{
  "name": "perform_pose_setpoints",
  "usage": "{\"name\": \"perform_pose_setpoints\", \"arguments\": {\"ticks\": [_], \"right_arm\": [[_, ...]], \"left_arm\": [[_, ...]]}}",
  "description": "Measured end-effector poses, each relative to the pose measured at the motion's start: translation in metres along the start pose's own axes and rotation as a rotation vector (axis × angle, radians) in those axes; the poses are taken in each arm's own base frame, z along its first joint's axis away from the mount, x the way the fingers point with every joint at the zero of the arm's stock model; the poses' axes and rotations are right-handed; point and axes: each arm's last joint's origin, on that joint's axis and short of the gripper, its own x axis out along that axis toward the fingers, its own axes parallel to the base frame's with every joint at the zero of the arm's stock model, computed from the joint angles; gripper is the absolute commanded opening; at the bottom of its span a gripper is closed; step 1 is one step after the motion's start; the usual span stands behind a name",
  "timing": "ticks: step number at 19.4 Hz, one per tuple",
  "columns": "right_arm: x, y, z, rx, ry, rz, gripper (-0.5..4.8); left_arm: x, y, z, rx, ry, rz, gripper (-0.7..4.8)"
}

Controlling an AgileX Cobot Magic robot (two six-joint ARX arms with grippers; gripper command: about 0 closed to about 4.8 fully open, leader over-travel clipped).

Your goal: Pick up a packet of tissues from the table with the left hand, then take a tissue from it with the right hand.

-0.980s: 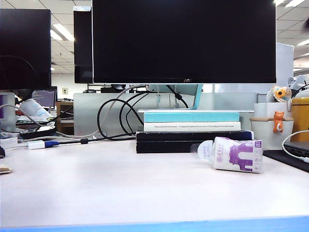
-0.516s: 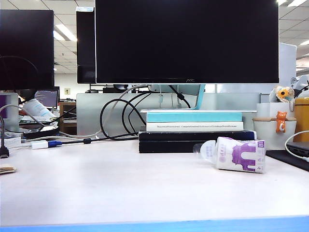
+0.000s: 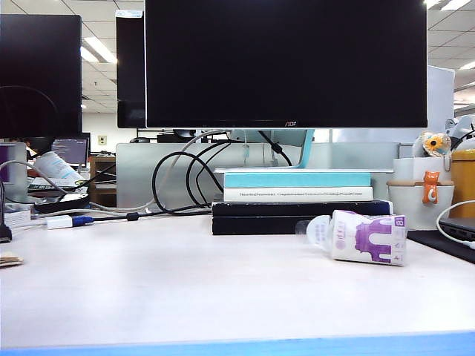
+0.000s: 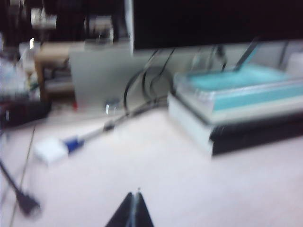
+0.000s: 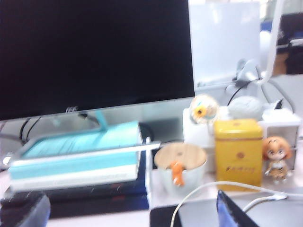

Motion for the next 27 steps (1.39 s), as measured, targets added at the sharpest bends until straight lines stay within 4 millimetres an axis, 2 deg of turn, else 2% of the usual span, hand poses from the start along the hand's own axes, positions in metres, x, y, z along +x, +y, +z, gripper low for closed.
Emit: {"name": "perform_pose_setpoints", "arguments": {"ticks": [3,6,9,13,17,27], "right_arm": [[0.0,0.001,0.0,-0.001,0.006,0.03,4.71],[0.0,0.002,-0.004,-0.004,0.03,0.074,4.71],[0.001,0.0,-0.047,-0.031,0.191,0.108,4.71],[0.001,-0.001,-0.049,-0.033,0.213,0.125,4.71],[0.001,-0.012,-0.053,-0.046,0.254,0.03,4.71],[0.0,-0.013,-0.059,-0.052,0.318,0.013,4.71]], "left_arm": [[-0.018,0.004,0.019,0.01,-0.188,0.037,-0.05],[-0.024,0.01,0.02,0.021,-0.208,0.095,-0.05],[-0.026,0.022,0.018,0.043,-0.192,0.226,-0.05],[-0.029,0.033,0.012,0.047,-0.128,0.356,-0.05],[-0.03,0.033,0.013,0.048,-0.136,0.36,-0.05],[-0.032,0.032,0.014,0.051,-0.156,0.361,-0.05]]}}
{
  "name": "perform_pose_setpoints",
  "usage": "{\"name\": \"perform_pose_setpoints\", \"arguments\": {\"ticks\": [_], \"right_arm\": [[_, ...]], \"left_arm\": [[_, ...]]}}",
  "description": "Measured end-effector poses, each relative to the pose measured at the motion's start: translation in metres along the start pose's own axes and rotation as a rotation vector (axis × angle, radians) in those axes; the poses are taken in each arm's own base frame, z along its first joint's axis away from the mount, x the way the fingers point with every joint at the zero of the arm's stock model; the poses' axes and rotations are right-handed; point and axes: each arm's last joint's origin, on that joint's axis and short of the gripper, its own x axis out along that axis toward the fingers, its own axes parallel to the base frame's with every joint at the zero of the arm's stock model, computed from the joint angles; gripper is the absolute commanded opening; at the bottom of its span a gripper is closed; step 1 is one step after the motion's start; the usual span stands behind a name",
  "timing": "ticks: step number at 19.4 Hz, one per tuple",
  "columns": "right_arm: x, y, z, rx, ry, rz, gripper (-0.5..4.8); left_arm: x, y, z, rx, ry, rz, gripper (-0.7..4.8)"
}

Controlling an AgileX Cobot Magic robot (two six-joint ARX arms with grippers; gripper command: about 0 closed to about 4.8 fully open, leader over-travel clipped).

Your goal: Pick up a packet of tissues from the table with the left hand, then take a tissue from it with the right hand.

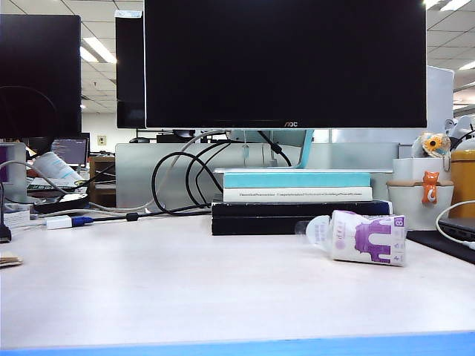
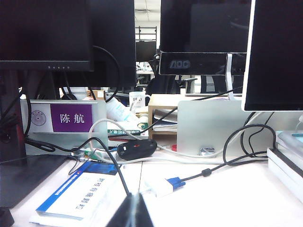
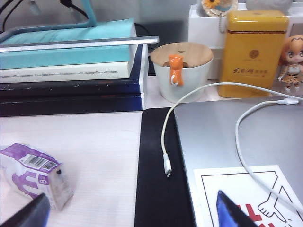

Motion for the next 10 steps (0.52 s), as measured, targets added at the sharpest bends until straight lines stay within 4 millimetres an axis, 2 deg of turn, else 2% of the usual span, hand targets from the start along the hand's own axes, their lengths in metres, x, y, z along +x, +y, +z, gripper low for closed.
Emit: {"name": "perform_pose_setpoints", "arguments": {"ticks": [4,6,10], "right_arm": [[0.0,0.001,-0.002,-0.002,0.022,0.013,4.71],[0.0,0.006,-0.003,-0.008,0.027,0.084,4.71],[-0.001,0.008,-0.003,-0.01,0.029,0.104,4.71]], "left_arm": [[-0.001,0.0,-0.013,0.002,0.134,-0.005,-0.05],[-0.002,-0.001,-0.017,0.001,0.18,-0.018,-0.05],[-0.002,-0.002,-0.018,-0.001,0.186,-0.044,-0.05]]}}
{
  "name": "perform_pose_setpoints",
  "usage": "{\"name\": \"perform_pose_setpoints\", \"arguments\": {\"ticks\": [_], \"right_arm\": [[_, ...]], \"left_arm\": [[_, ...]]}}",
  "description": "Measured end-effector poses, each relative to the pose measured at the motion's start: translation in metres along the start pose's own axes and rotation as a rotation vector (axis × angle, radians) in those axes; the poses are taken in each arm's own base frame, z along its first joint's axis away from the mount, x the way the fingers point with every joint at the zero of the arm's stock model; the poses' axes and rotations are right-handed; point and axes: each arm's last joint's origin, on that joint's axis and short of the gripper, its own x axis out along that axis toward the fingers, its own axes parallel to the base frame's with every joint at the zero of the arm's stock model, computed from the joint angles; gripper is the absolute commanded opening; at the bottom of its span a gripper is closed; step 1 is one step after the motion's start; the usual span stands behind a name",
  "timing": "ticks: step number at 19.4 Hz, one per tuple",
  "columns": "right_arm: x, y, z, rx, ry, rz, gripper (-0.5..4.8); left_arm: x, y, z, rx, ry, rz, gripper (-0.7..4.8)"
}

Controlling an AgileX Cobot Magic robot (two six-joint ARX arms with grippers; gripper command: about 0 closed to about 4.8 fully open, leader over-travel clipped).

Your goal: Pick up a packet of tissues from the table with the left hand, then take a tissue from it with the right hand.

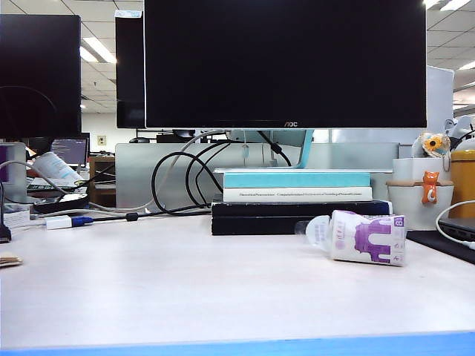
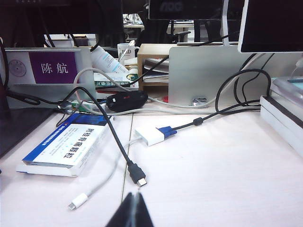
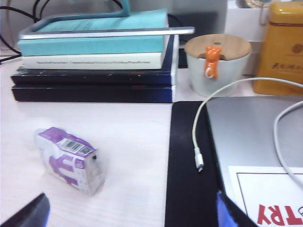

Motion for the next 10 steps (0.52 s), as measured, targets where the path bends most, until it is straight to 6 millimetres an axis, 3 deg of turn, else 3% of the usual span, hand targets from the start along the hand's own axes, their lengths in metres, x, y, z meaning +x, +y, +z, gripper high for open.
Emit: {"name": "perform_pose_setpoints", "arguments": {"ticks": [10], "right_arm": [[0.0,-0.0009,0.0023,0.002,-0.024,-0.011,4.71]], "left_arm": [[0.0,0.0,0.0,0.0,0.0,0.0,-0.05]]}}
